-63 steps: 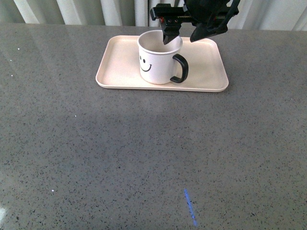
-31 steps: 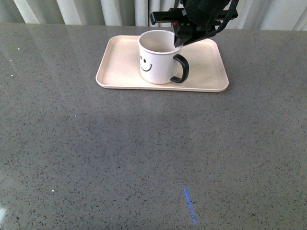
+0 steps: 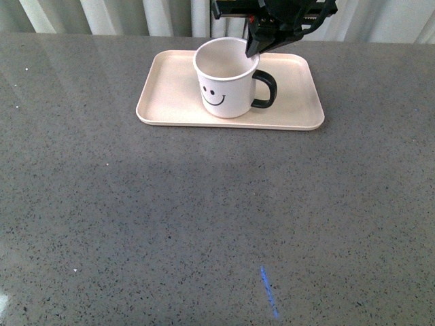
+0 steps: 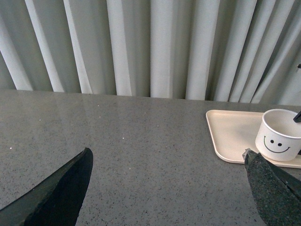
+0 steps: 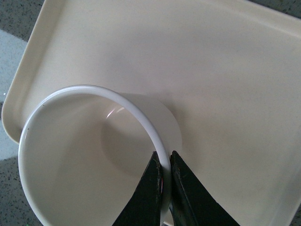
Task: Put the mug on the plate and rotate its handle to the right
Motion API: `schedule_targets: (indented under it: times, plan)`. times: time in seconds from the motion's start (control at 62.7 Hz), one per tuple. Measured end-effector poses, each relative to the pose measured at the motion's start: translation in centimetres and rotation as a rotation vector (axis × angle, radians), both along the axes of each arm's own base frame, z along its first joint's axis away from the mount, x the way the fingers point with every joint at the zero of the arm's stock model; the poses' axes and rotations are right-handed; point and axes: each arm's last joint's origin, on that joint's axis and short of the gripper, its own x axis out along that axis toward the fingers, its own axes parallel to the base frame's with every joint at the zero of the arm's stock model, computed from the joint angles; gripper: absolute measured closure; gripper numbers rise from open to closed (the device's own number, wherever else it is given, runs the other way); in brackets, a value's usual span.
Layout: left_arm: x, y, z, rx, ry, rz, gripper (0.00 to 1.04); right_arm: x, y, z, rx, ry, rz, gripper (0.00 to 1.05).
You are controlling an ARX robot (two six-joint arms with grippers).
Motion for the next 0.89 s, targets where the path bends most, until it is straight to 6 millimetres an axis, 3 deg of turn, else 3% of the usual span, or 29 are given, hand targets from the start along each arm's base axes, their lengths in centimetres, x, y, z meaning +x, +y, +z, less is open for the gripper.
schedule_targets:
  times: [0.335, 0.606, 0.893]
  plan:
    - [0.0, 0.0, 0.0, 0.000, 0.000, 0.000, 0.09, 1.0, -3.7, 3.9, 0.004, -0.053, 0.160, 1.03]
    - [0.0, 0.0, 0.0, 0.000, 0.000, 0.000, 0.09, 2.0, -3.7, 2.6, -0.027, -0.036, 0.364, 1.03]
    - [0.0, 0.0, 0.0, 0.000, 0.000, 0.000, 0.09, 2.9, -3.4, 1.6, -0.020, -0.037, 0.458, 1.03]
